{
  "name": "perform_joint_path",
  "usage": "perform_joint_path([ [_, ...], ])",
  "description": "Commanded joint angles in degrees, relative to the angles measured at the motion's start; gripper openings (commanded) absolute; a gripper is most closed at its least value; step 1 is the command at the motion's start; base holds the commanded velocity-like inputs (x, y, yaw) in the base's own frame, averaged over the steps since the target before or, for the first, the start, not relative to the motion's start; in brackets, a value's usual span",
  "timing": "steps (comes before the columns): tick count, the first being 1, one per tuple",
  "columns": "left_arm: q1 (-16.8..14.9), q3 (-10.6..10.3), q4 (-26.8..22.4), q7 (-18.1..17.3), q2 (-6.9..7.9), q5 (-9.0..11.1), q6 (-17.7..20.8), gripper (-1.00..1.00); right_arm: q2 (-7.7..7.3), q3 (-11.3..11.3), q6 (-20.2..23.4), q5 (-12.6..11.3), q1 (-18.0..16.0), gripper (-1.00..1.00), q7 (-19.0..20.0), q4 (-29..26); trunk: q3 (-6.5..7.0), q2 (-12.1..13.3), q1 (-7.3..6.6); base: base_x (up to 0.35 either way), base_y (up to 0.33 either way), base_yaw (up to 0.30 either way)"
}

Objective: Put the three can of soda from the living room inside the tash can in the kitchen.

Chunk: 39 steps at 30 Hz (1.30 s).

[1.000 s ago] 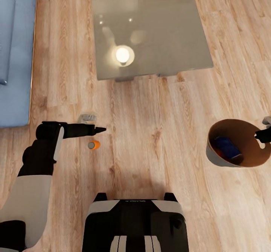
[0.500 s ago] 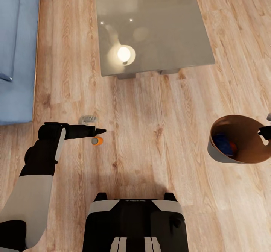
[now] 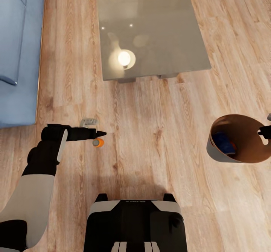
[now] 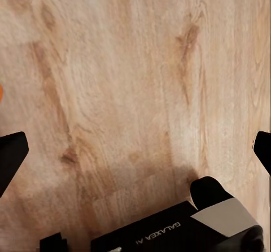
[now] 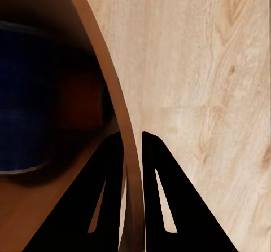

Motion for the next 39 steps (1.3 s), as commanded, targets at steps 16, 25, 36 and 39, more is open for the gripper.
perform_joint_path([
  [16,0.29,0.00,2.60,5.01,-0.16,0.12,0.00,1.00,0.90,-0.52,0.71,-0.38,0.10,-1.00,5.01,-0.81,4.36,6.43,-3.52,0.000,0.000,0.023],
  [25,2.57,0.04,2.66,8.94,-0.06,0.17,-1.59,1.00,4.48,-7.18,0.86,-0.45,0.49,-1.00,4.70,-0.84,6.75,10.04,-5.50,0.000,0.000,0.077],
  [36,6.37,-0.47,5.64,10.44,-0.78,0.61,-5.45,1.00,2.86,-5.88,0.02,3.26,0.59,-1.00,5.45,2.12,7.16,10.83,-5.93,0.000,0.000,0.009],
  [39,7.33,-0.47,6.61,10.44,-0.78,0.61,-5.85,1.00,2.79,-4.87,-0.24,3.10,0.59,-1.00,5.66,2.81,7.16,10.83,-5.93,0.000,0.000,0.000],
])
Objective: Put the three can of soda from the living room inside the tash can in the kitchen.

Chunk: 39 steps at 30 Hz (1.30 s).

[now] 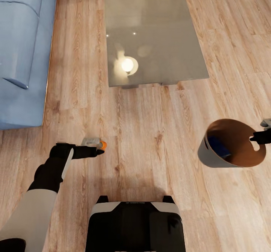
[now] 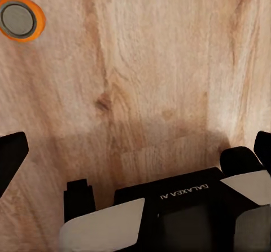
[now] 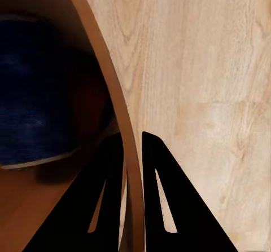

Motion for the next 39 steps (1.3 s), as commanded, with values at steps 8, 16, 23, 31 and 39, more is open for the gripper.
perform_joint_path([
  [8,2.56,0.00,2.62,0.00,0.00,0.03,0.01,1.00,-0.01,1.90,0.34,-0.09,-0.02,-1.00,0.96,0.01,0.00,0.00,-0.01,0.000,0.000,0.000],
  [16,4.52,0.91,1.96,1.76,0.52,0.67,-1.64,1.00,-2.32,3.52,-0.10,3.36,1.21,-1.00,1.58,-2.14,0.00,0.00,-0.01,0.139,0.060,0.000],
  [23,23.52,1.03,0.02,2.63,0.58,0.80,-13.47,1.00,-3.29,15.50,8.67,3.80,1.82,-1.00,4.51,-9.51,0.00,0.00,-0.01,0.276,0.134,0.000],
  [31,23.78,0.91,-0.13,2.70,0.50,0.96,-13.84,1.00,-3.42,16.36,8.62,3.87,1.85,-1.00,4.61,-9.60,0.00,0.00,-0.01,0.241,0.100,0.000],
  [39,23.80,0.88,-0.28,2.64,0.48,0.99,-14.03,1.00,-3.21,17.59,8.58,5.84,1.93,-1.00,4.65,-9.64,0.00,0.00,-0.01,0.045,0.011,0.000],
])
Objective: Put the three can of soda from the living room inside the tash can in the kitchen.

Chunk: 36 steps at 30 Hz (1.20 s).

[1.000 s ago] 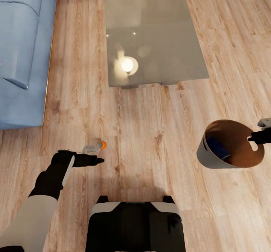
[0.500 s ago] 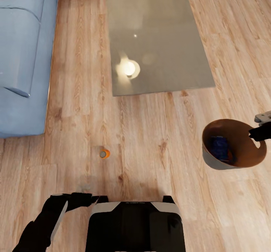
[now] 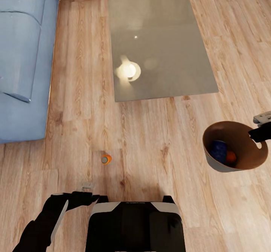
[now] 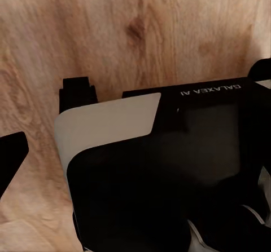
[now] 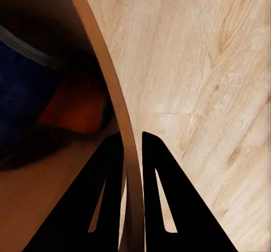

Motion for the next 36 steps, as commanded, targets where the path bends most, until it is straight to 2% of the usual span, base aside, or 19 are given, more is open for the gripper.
perform_joint_path([
  [1,0.00,0.00,-0.01,0.00,0.00,0.00,0.00,1.00,0.00,0.04,0.26,-0.12,-0.01,-1.00,0.29,0.01,0.00,0.00,0.00,0.032,0.002,0.000],
  [4,-0.05,0.02,-0.23,-0.08,-0.02,0.03,0.56,1.00,0.02,0.11,0.26,0.07,0.00,-1.00,0.33,0.01,0.00,0.00,0.00,0.013,0.001,0.000],
  [6,-0.65,0.00,-0.49,-0.16,-0.03,0.54,2.92,1.00,0.02,0.13,0.24,0.10,0.00,-1.00,0.35,0.01,0.00,0.00,0.00,0.005,0.000,0.000],
  [7,-2.90,-0.09,-1.51,-0.21,0.14,2.23,7.62,1.00,0.03,0.14,0.25,0.12,0.00,-1.00,0.39,0.01,0.00,0.00,0.00,0.002,0.000,0.000],
  [10,-6.33,-0.20,-2.93,-0.16,0.33,4.26,13.30,1.00,0.03,0.15,0.28,0.13,0.00,-1.00,0.42,0.01,0.00,0.00,0.00,0.001,0.000,0.000],
  [11,-9.15,-0.23,-3.41,-0.10,0.48,4.94,15.60,1.00,0.03,0.17,0.29,0.13,0.00,-1.00,0.42,0.01,0.00,0.00,0.00,0.000,0.000,0.000],
  [13,-13.18,-0.20,-3.52,-0.09,0.61,5.24,17.43,1.00,0.03,0.17,0.30,0.13,0.00,-1.00,0.43,0.01,0.00,0.00,0.00,0.000,0.000,0.000],
  [16,-15.87,-0.14,-3.72,-0.08,0.64,5.50,19.48,1.00,0.03,0.11,0.31,0.13,0.00,-1.00,0.43,0.01,0.00,0.00,0.00,0.000,0.000,0.000],
  [24,-16.87,-0.13,-3.44,-0.15,0.44,5.71,19.90,1.00,0.03,0.15,0.34,0.27,0.00,-1.00,0.34,0.05,0.00,0.00,0.00,0.000,0.000,0.000],
  [29,-16.87,-0.31,-3.25,0.92,0.21,5.16,17.41,1.00,0.22,0.22,0.47,3.53,-0.02,-1.00,0.39,0.33,0.00,0.00,0.00,0.000,0.000,0.000],
  [36,-16.87,-0.35,-3.20,1.67,0.18,5.24,16.53,1.00,0.36,0.17,0.49,4.42,-0.08,-1.00,0.55,0.50,0.00,0.00,0.00,0.000,0.000,0.000],
])
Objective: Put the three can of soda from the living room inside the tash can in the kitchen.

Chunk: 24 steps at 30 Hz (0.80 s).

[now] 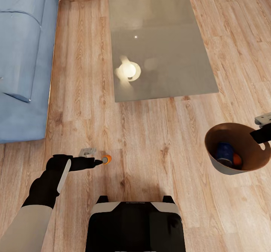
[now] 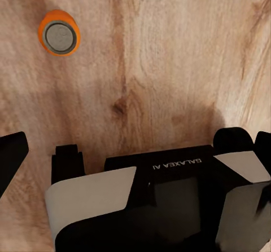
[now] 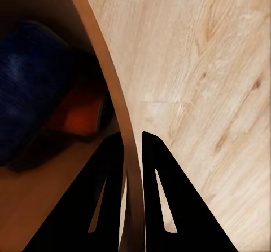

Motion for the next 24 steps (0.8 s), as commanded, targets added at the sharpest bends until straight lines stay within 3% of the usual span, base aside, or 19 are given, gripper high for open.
perform_joint_path([
  [1,0.01,0.00,-0.03,0.05,0.00,0.11,-0.06,1.00,-0.04,-0.20,0.26,-0.04,-0.01,-1.00,0.28,0.03,0.00,0.00,0.00,0.000,0.000,0.000],
  [11,0.01,0.00,0.03,-0.17,0.00,0.16,-0.10,1.00,0.00,-1.02,0.43,-0.39,0.06,-1.00,0.19,-0.03,0.00,0.00,0.00,0.144,0.000,0.000],
  [14,0.01,0.00,0.10,-0.25,0.00,0.11,-0.06,1.00,-0.02,-2.46,1.36,-0.54,0.07,-1.00,0.27,-0.04,0.00,0.00,0.00,0.300,0.000,0.000],
  [17,0.01,0.00,0.24,-0.27,0.00,0.06,-0.04,1.00,-0.06,-6.12,2.23,-0.73,0.14,-1.00,0.49,-0.17,0.00,0.00,0.00,0.315,0.026,0.000],
  [24,0.01,0.00,0.12,-0.08,0.00,0.33,-0.11,1.00,0.02,-7.71,2.23,-0.82,0.93,-1.00,0.62,-0.21,0.00,0.00,0.00,0.164,0.031,0.000],
])
